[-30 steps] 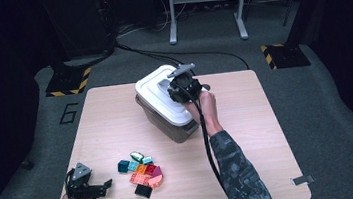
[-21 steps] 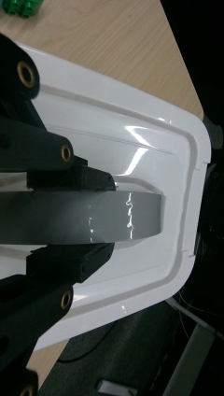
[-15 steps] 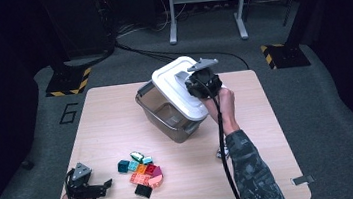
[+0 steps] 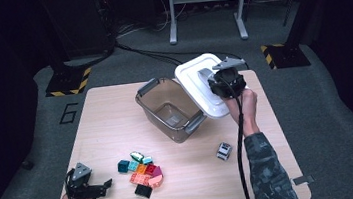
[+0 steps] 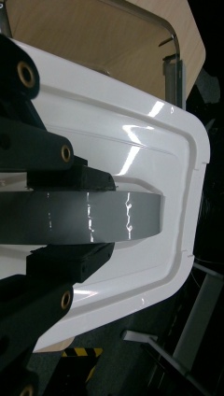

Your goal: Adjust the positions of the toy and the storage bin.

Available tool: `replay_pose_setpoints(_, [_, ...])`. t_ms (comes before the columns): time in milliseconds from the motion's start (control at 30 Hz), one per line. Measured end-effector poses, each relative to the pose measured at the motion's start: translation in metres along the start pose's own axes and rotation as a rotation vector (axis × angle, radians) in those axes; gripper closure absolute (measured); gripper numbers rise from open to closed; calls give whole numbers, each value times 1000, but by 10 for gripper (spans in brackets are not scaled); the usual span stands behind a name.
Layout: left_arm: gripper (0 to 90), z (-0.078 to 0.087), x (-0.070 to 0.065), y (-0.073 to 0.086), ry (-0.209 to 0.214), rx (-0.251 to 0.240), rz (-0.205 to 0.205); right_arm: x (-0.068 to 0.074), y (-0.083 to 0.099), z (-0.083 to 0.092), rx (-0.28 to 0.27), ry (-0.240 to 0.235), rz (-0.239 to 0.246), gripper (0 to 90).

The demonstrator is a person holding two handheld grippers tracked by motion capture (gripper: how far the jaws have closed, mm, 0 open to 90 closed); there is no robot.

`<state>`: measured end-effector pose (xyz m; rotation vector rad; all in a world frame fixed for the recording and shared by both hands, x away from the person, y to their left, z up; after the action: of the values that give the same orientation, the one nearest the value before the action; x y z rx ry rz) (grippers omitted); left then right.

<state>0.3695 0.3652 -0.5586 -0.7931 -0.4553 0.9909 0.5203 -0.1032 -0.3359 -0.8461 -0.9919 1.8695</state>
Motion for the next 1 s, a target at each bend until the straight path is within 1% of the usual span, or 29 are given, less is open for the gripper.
replay_pose_setpoints(133, [30,0,0,0,0,-1,1,-13,7,6,2,23,-11,666])
replay_pose_setpoints(467, [30,0,0,0,-1,-2,3,-42,26,16,8,82,-67,666])
replay_pose_setpoints(733, [30,0,0,0,-2,-1,1,-58,43,19,25,120,-97,666])
replay_pose_setpoints(1000, [30,0,0,0,-4,-1,3,-72,64,15,55,152,-130,666])
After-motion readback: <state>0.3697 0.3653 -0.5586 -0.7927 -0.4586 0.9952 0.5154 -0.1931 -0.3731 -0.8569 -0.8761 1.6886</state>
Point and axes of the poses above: each handheld gripper's, and its own axes: z roughly backward along the jaws, y roughly out of its underside, x roughly to its left, the point moved 4 cm from there along -z, roughly forward along the jaws, and after that the axes turned 4 degrees about -x, right-handed, at the moved point
